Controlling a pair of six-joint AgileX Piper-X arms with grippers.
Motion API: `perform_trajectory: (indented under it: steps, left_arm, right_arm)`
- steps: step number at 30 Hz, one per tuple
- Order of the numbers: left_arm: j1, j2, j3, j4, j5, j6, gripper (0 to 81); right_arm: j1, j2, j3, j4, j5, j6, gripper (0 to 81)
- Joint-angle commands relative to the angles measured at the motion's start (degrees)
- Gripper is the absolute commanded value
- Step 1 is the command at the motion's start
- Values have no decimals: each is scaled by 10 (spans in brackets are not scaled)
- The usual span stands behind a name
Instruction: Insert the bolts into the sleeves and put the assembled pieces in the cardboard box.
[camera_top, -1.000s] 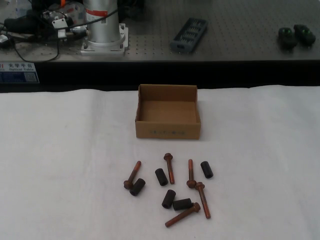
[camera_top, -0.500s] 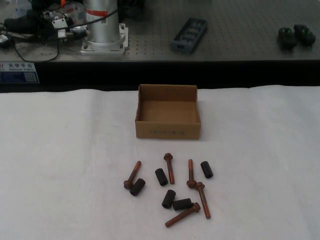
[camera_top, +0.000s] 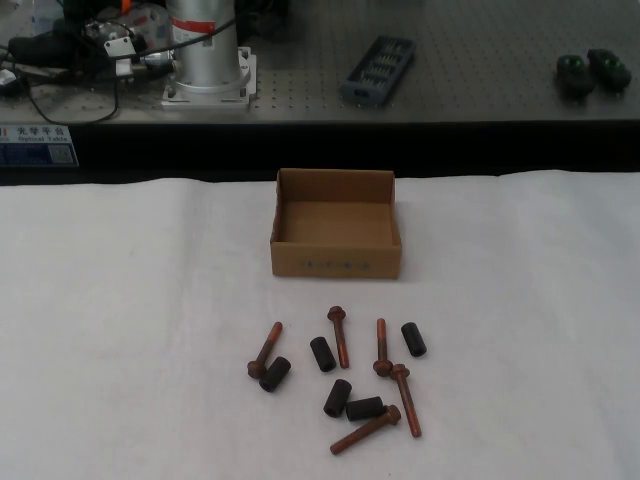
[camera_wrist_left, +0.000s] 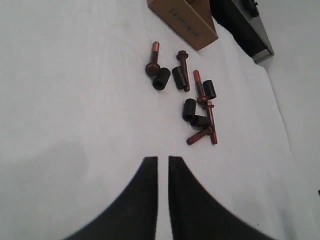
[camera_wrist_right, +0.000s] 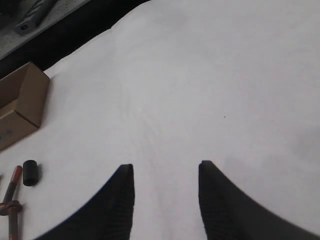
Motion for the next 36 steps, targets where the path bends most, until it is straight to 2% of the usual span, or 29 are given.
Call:
perform_trajectory:
  steps: [1, 4, 27, 31, 33, 36]
  left_arm:
    - [0, -1, -6, -7, 3, -54, 62]
    - [0, -1, -6, -7, 3, -78, 62]
    - [0, -1, -6, -3, -23, -78, 62]
    - [0, -1, -6, -3, -23, -78, 62]
    - [0, -1, -6, -3, -23, -78, 62]
    - [0, -1, -6, -3, -23, -78, 62]
  right_arm:
    - [-4, -1, -5, -10, -5, 30, 324]
    - [-4, -1, -5, -10, -10, 37, 324]
    - [-4, -1, -5, 17, -8, 43, 324]
    - [-4, -1, -5, 16, -39, 43, 323]
    - [-4, -1, -5, 16, -90, 70, 284]
    - [-4, -1, -5, -4, -146, 114, 165]
